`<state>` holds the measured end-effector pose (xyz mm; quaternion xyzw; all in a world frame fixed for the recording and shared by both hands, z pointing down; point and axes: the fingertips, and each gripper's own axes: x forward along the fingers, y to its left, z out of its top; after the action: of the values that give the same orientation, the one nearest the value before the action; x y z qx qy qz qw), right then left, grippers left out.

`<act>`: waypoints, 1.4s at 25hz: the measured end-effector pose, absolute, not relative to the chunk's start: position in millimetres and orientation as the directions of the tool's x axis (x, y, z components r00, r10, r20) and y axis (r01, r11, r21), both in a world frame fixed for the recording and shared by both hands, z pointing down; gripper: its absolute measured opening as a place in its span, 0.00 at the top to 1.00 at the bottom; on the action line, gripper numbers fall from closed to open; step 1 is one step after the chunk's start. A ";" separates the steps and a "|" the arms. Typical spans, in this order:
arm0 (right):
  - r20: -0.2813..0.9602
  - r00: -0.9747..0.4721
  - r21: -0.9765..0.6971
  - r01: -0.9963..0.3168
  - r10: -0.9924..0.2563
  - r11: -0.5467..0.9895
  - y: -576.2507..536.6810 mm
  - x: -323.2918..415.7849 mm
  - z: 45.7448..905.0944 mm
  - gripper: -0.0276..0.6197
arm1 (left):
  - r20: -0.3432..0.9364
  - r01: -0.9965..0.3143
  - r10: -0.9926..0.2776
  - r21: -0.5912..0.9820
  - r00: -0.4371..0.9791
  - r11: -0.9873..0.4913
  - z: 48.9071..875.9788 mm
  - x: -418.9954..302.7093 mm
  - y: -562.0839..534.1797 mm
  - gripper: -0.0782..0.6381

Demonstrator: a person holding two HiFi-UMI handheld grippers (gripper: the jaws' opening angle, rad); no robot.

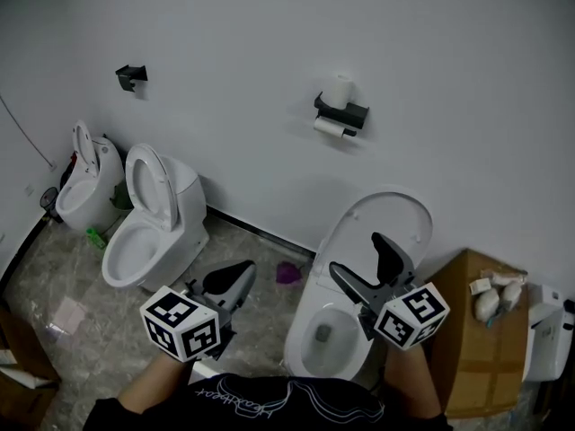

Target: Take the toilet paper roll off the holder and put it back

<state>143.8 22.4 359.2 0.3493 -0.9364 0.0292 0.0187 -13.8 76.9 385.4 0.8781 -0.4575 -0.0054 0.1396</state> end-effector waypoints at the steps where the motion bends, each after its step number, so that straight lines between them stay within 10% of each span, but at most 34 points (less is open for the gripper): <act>1: 0.054 -0.758 -0.045 -0.652 -0.650 0.756 16.1 143.0 358.9 0.28 | 0.119 -0.802 -0.805 0.250 0.581 -0.542 386.3 -15.2 71.1 0.88; 35: 0.064 -0.474 0.033 -0.878 -0.878 0.477 -386.4 88.3 291.2 0.35 | 0.109 -0.606 -0.601 0.261 0.792 -0.752 361.4 -93.9 -321.2 0.88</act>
<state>88.3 -386.4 291.2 0.5115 -0.8585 0.0023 0.0357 -93.9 -321.2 361.4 0.9358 -0.3224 0.0093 0.1424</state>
